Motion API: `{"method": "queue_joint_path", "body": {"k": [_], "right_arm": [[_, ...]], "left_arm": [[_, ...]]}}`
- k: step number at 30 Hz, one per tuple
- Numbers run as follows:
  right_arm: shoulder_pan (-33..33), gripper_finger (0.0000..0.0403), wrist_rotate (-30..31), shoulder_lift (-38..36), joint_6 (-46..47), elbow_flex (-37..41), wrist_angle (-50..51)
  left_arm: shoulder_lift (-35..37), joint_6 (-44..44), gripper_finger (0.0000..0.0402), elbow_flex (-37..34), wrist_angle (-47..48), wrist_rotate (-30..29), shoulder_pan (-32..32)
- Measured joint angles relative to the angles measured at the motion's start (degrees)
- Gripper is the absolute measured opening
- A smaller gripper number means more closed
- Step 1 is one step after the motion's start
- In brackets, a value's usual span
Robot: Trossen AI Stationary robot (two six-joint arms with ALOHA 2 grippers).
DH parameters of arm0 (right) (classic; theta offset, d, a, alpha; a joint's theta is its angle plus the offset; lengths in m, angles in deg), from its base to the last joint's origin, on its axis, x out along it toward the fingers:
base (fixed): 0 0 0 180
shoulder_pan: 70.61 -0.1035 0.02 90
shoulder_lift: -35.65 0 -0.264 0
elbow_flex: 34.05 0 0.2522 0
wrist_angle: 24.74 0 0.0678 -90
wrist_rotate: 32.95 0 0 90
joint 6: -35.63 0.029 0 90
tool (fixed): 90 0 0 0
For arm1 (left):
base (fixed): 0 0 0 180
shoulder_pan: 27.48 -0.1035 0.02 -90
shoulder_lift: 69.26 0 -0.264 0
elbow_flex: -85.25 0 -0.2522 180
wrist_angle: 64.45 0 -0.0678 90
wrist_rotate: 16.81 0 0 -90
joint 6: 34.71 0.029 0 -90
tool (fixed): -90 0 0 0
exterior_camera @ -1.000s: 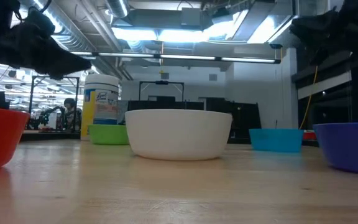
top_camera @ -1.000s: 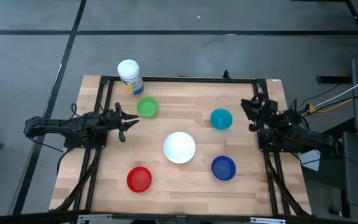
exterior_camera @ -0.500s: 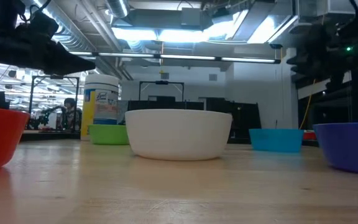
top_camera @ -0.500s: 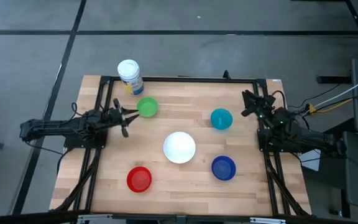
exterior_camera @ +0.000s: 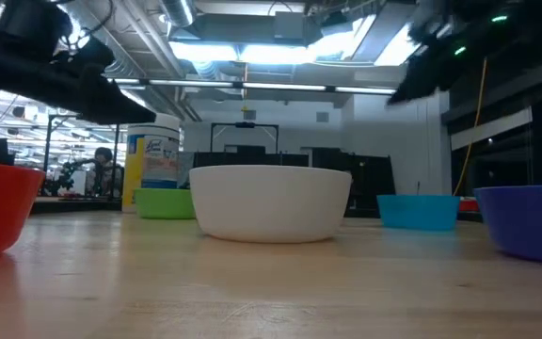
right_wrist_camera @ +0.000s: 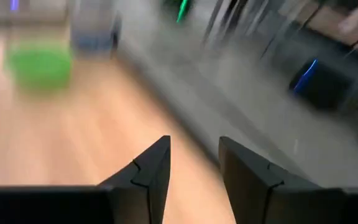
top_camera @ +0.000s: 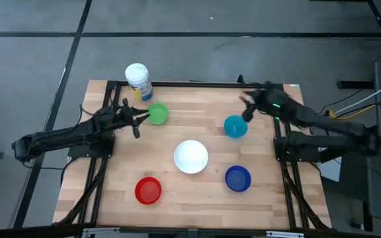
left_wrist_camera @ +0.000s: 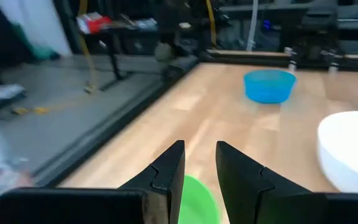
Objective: Nest bowls inside each other
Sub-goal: Stack the light blue bowl on the white bowl
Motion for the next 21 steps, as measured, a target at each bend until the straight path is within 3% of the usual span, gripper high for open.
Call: {"method": "queue_joint_path", "body": {"k": [4,7,13,18,21], "right_arm": [[0.2,0.0148,-0.5,18.1,0.0,-8.4,14.0],[-0.5,0.0160,-4.1,25.7,0.6,-11.3,21.5],[-4.1,0.0178,-7.0,25.3,5.1,-17.5,25.9],[-4.0,0.0182,-0.4,24.6,7.8,-19.7,37.0],[-2.3,0.0181,0.3,24.6,8.6,-19.1,38.4]], "left_arm": [[-6.4,0.4,0.0088,2.4,0.0,5.7,-2.0],[-10.3,3.6,0.0088,3.4,0.1,5.8,-1.9],[-15.8,8.5,0.0088,6.7,0.0,9.0,-1.9],[-18.7,10.2,0.0088,7.5,-1.1,10.5,-1.9],[-20.5,10.4,0.0088,7.5,-2.9,10.6,-1.9]]}}
